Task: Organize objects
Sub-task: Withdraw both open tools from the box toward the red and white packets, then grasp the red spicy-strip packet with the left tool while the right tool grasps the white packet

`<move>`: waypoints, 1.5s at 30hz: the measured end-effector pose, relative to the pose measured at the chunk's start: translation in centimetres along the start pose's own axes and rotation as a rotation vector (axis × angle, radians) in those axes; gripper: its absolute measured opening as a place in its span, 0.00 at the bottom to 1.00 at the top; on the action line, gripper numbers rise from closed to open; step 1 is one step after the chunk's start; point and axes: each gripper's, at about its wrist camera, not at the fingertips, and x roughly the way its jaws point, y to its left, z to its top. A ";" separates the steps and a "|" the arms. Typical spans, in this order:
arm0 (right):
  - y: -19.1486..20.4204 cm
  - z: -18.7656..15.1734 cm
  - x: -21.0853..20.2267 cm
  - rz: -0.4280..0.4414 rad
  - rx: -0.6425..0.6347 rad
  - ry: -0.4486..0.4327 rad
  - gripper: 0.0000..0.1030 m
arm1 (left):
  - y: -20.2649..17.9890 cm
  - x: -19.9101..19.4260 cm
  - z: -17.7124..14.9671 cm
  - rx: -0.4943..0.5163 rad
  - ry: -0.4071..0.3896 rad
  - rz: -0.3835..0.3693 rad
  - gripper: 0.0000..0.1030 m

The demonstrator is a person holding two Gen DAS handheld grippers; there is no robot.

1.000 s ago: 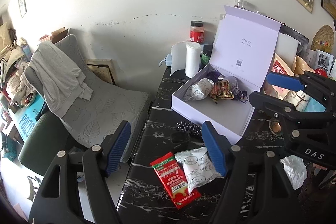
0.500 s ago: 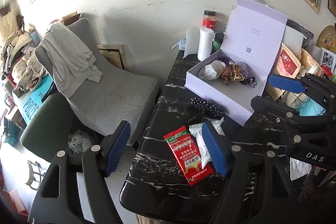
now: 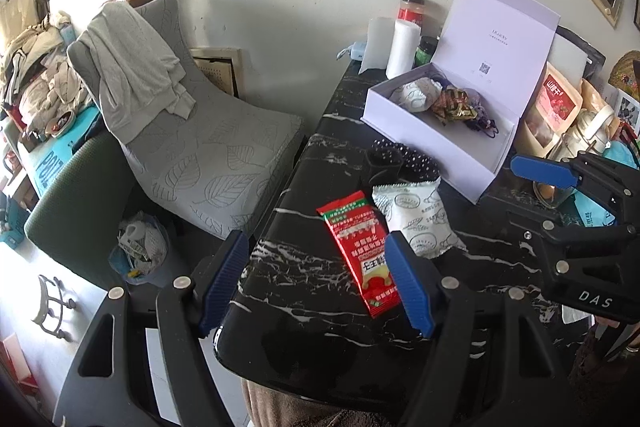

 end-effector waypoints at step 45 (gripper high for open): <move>-2.4 -3.3 12.3 0.031 0.057 0.239 0.67 | -1.1 13.6 -1.3 -0.009 0.153 -0.106 0.67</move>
